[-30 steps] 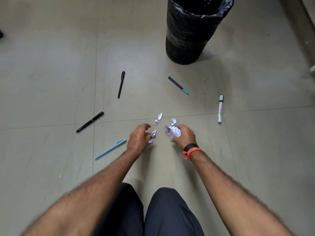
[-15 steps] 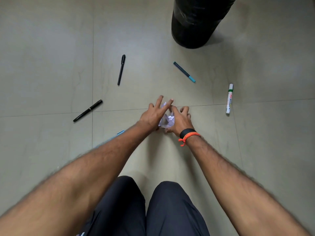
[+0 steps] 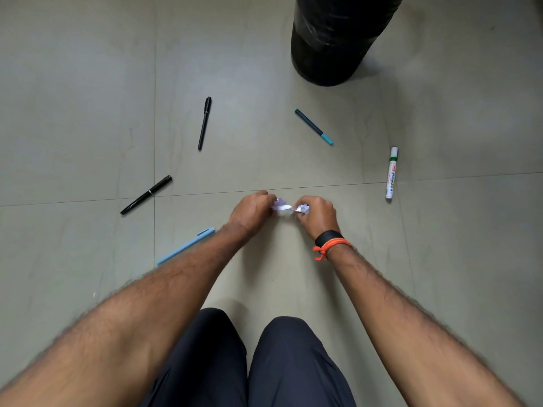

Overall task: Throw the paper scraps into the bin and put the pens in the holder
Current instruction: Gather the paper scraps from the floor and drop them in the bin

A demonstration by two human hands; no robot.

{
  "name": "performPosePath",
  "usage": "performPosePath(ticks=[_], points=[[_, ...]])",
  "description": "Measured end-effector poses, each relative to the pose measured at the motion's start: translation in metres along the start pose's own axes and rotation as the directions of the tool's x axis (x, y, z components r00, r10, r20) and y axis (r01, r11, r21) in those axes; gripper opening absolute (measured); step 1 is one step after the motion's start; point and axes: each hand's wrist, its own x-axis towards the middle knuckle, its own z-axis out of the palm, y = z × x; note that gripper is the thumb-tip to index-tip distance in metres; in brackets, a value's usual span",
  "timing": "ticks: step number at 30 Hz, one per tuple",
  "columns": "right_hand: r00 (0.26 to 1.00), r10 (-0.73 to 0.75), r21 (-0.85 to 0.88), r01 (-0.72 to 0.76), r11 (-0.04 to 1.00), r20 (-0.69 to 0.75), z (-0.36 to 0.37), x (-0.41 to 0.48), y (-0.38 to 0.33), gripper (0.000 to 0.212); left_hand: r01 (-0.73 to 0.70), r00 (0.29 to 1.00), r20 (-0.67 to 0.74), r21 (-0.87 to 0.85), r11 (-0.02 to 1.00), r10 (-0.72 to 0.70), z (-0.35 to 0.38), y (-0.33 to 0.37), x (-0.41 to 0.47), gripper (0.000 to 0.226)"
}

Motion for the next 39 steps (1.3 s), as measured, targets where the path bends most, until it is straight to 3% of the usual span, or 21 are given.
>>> performPosePath(ticks=[6,11,15,17,20,25,27,32,37,39], points=[[0.991,0.135,0.222,-0.13,0.966,-0.006,-0.02,-0.015,0.003,0.006,0.167,0.975,-0.11,-0.227,0.96,-0.195,-0.009,-0.009,-0.022,0.012],[0.992,0.126,0.332,-0.112,0.936,-0.021,-0.047,-0.023,-0.006,0.003,0.177,0.953,-0.162,-0.391,0.903,-0.257,-0.029,-0.01,-0.037,0.016],[0.993,0.119,0.463,-0.117,0.878,0.025,-0.072,-0.018,-0.013,0.01,0.127,0.945,-0.228,-0.403,0.906,-0.233,-0.054,0.0,-0.042,0.01],[0.99,0.139,0.415,-0.143,0.898,0.041,-0.074,-0.017,-0.01,0.018,0.1,0.945,-0.248,-0.405,0.909,-0.215,-0.057,0.004,-0.045,0.006],[0.979,0.18,0.182,-0.194,0.964,0.092,-0.063,-0.023,0.005,0.019,0.118,0.949,-0.227,-0.381,0.917,-0.217,-0.046,0.004,-0.049,0.013],[0.972,0.216,-0.007,-0.216,0.976,0.092,-0.033,-0.031,0.03,0.025,0.156,0.956,-0.2,-0.278,0.948,-0.216,-0.022,-0.006,-0.045,0.006],[0.972,0.209,0.024,-0.213,0.977,0.104,-0.025,-0.031,0.031,0.017,0.165,0.959,-0.192,-0.226,0.96,-0.21,-0.018,-0.009,-0.038,0.007],[0.981,0.141,0.054,-0.149,0.987,0.131,-0.008,-0.031,0.026,0.055,0.177,0.967,-0.161,-0.134,0.975,-0.197,-0.02,-0.013,-0.016,0.012],[0.998,0.019,-0.047,-0.016,0.999,0.065,0.01,-0.034,0.021,0.027,0.151,0.989,0.003,-0.06,0.987,-0.151,-0.017,-0.013,-0.002,0.071],[0.998,-0.012,-0.077,0.017,0.997,0.064,0.011,-0.032,0.019,0.022,0.09,0.996,0.015,-0.009,0.996,-0.09,-0.016,-0.013,0.002,0.072]])
